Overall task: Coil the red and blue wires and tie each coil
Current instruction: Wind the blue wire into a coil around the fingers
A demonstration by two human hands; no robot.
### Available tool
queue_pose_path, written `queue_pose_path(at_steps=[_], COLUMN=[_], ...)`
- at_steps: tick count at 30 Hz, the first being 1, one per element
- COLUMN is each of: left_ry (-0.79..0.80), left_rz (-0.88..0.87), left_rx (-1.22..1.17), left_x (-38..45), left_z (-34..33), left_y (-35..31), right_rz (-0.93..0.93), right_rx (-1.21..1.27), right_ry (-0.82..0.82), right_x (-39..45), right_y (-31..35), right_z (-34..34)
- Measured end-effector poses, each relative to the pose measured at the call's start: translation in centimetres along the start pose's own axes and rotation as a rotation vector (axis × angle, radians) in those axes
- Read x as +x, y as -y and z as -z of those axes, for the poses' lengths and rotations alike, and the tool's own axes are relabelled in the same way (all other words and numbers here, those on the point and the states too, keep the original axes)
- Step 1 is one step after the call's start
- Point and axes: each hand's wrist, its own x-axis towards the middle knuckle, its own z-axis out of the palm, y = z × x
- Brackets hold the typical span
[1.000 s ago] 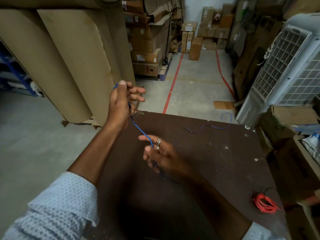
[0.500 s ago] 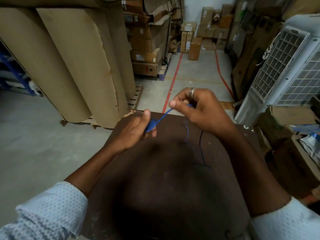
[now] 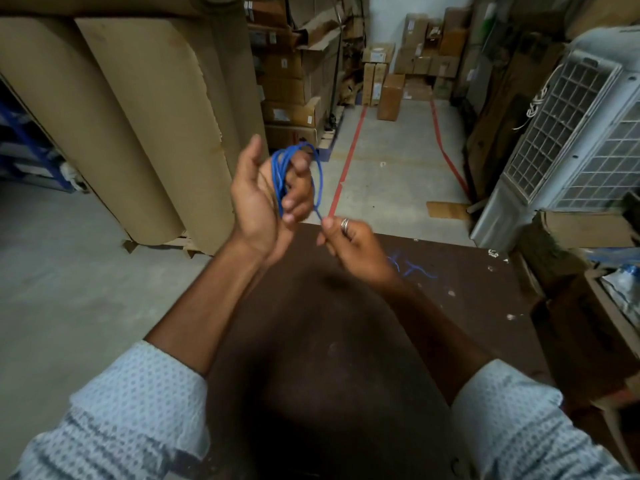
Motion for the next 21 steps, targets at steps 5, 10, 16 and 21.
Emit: queue_pose_path(at_steps=[5, 10, 16, 21], left_ry=[-0.232, -0.406, -0.289, -0.236], left_rz=[-0.134, -0.095, 0.020, -0.036], left_rx=[0.103, 0.428, 0.650, 0.804], left_x=[3.1, 4.3, 3.3, 2.4], left_z=[2.9, 5.2, 5.8, 4.7], left_y=[-1.4, 1.0, 5.6, 7.0], right_rz=[-0.013, 0.077, 0.177, 0.254], right_rx=[-0.130, -0.255, -0.239, -0.243], right_ry=[0.110, 0.133, 0.003, -0.007], right_x=[-4.4, -6.3, -5.4, -4.1], right_y=[-2.3, 1.3, 7.0, 8.9], right_z=[-1.6, -0.4, 2.5, 4.5])
